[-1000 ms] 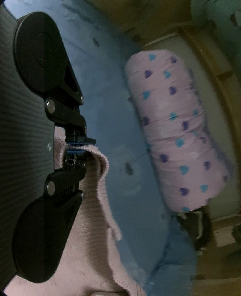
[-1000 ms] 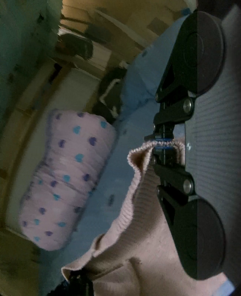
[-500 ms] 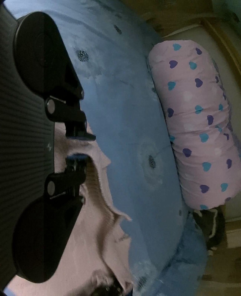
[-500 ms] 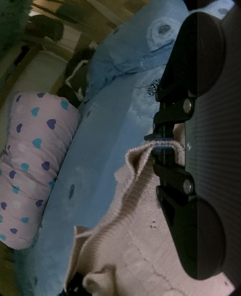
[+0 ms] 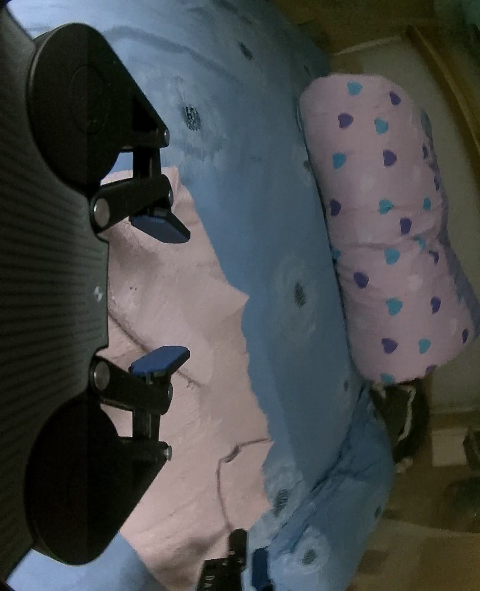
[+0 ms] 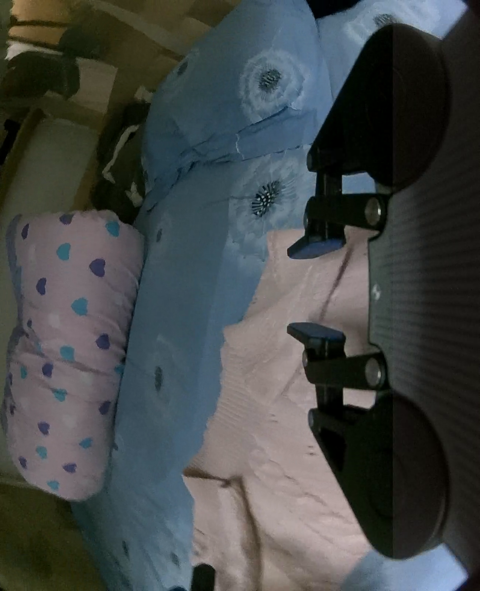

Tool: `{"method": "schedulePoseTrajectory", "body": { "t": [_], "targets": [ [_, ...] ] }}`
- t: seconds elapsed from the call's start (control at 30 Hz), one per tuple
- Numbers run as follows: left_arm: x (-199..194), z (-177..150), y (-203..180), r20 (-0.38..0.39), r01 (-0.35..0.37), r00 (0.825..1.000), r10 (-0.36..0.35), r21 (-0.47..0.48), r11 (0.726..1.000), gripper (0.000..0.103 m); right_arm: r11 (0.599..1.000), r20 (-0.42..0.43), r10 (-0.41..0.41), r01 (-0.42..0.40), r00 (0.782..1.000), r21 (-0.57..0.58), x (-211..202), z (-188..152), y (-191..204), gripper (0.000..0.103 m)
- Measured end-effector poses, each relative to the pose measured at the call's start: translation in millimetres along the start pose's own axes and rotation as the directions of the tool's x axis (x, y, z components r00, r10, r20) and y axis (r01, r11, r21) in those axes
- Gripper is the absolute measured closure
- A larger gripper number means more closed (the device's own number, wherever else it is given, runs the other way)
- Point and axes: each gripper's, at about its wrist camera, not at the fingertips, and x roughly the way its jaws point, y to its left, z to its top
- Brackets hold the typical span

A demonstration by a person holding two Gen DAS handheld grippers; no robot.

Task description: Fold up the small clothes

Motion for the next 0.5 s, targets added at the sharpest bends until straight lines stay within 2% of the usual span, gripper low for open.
{"method": "schedulePoseTrajectory", "body": {
  "t": [0.1, 0.2, 0.27, 0.4, 0.5],
  "targets": [
    [4.0, -6.4, -2.8, -0.027, 0.049, 0.998, -0.048, 0.014, 0.999, 0.034, 0.999, 0.011, -0.010, 0.011, 1.000, -0.040, 3.7, -5.4, -2.7, 0.063],
    [7.3, -11.8, -5.9, -0.042, 0.075, 0.996, -0.073, 0.041, 0.996, 0.032, 0.998, -0.019, 0.005, -0.007, 1.000, -0.059, 11.6, -8.9, -5.8, 0.063],
    [11.5, -15.5, -8.4, -0.053, 0.068, 0.996, -0.065, 0.063, 0.996, 0.032, 0.996, -0.032, 0.034, -0.036, 0.999, -0.078, 12.9, -11.2, -6.4, 0.063],
    [21.0, -23.3, -12.9, -0.068, 0.043, 0.997, -0.036, 0.107, 0.993, 0.032, 0.993, -0.024, 0.039, -0.042, 0.999, -0.110, 12.4, -14.6, -4.1, 0.063],
    [28.7, -29.1, -15.9, -0.060, -0.011, 0.998, 0.019, 0.144, 0.990, 0.032, 0.994, -0.024, 0.041, -0.043, 0.999, -0.104, 16.6, -16.3, -4.0, 0.063]
  ]
}}
